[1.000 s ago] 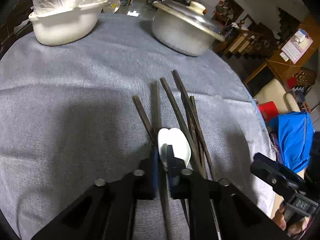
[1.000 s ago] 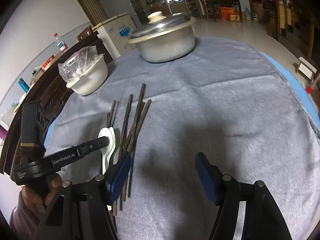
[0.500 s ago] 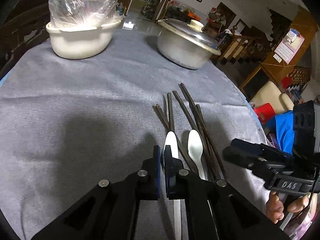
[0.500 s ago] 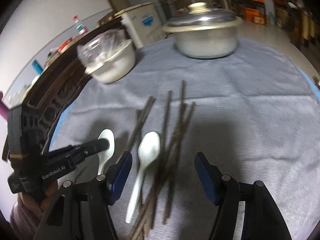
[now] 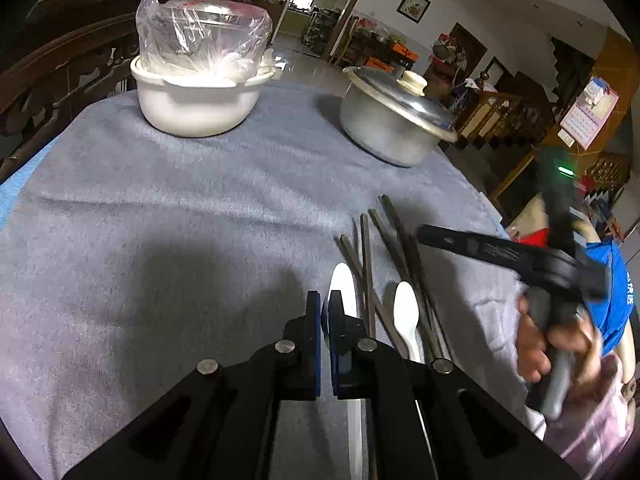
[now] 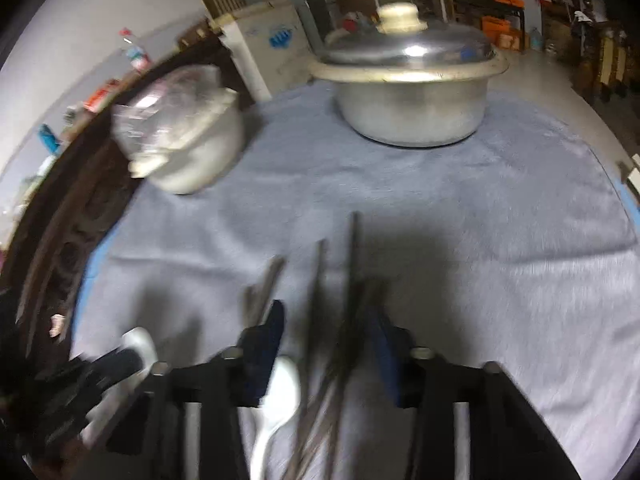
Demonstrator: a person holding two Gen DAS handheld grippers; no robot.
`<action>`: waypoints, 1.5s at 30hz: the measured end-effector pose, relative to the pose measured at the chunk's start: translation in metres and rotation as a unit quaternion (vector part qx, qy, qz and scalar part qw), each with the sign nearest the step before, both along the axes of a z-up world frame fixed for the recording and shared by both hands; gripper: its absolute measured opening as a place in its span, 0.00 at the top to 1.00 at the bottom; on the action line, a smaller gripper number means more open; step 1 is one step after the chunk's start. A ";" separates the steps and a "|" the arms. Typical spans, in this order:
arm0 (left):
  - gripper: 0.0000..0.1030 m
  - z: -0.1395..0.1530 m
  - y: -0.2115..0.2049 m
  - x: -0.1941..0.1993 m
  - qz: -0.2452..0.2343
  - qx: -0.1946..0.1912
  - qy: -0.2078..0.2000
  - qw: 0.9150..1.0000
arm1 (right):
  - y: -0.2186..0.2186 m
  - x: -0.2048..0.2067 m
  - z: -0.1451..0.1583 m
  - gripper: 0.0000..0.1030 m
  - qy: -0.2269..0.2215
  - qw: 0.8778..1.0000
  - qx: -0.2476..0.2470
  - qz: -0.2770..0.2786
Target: Organize utensils
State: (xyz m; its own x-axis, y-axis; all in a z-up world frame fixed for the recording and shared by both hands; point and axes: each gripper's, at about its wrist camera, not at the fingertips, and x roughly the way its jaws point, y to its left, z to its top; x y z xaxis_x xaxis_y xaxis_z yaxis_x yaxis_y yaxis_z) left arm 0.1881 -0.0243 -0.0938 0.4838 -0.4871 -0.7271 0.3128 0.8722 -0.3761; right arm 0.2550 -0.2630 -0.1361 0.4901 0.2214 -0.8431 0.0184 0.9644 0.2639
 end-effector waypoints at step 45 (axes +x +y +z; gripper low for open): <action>0.97 0.105 -0.013 -0.175 0.081 -0.081 -0.181 0.977 | -0.018 -0.308 0.195 0.94 -0.405 0.901 0.009 -0.152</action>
State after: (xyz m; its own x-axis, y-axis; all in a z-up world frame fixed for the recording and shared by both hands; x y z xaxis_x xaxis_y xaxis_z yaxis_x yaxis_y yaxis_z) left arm 0.0132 -0.0369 0.0109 0.7749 -0.4781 -0.4135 0.3146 0.8591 -0.4036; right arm -0.0528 -0.2806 0.0593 0.9837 -0.0178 -0.1787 0.0760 0.9428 0.3246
